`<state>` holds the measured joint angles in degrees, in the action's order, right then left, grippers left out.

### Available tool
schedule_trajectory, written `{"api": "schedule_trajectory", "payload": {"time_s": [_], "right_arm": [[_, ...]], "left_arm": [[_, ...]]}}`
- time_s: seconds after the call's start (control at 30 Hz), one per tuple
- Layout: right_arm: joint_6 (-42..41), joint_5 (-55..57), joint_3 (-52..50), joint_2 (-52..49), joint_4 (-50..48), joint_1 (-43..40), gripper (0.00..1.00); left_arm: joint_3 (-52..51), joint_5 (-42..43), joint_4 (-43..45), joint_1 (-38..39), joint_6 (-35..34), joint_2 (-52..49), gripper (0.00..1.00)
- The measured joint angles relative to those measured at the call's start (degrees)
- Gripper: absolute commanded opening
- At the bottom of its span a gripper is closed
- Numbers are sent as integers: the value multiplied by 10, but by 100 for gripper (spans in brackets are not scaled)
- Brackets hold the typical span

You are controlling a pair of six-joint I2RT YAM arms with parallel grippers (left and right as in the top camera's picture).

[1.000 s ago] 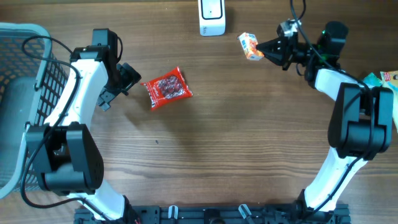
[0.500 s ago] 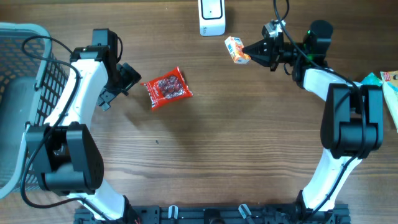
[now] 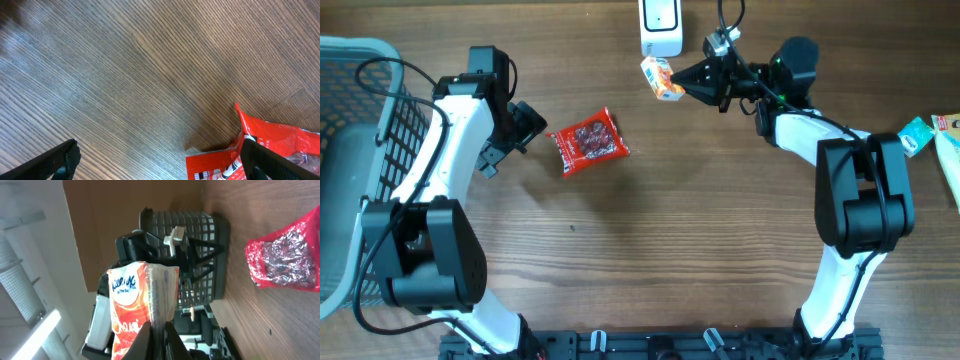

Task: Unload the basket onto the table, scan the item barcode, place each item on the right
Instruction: 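Hold the orange pack against the white scanner with the right gripper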

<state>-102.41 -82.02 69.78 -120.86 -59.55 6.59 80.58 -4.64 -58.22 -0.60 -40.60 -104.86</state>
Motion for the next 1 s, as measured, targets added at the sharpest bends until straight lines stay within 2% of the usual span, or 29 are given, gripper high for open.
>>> {"api": "schedule_trajectory", "payload": {"time_s": [0.57, 0.73, 0.83, 0.93, 1.0], "right_arm": [[-9, 25, 0, 0, -2, -19, 4], [77, 139, 0, 0, 23, -19, 4], [187, 212, 31, 0, 213, -19, 5], [350, 295, 115, -1, 411, -18, 4], [464, 367, 187, -1, 505, -12, 5]], "left_arm": [[0, 0, 0, 0, 0, 0, 100], [0, 0, 0, 0, 0, 0, 100], [0, 0, 0, 0, 0, 0, 100], [0, 0, 0, 0, 0, 0, 100], [0, 0, 0, 0, 0, 0, 100]]}}
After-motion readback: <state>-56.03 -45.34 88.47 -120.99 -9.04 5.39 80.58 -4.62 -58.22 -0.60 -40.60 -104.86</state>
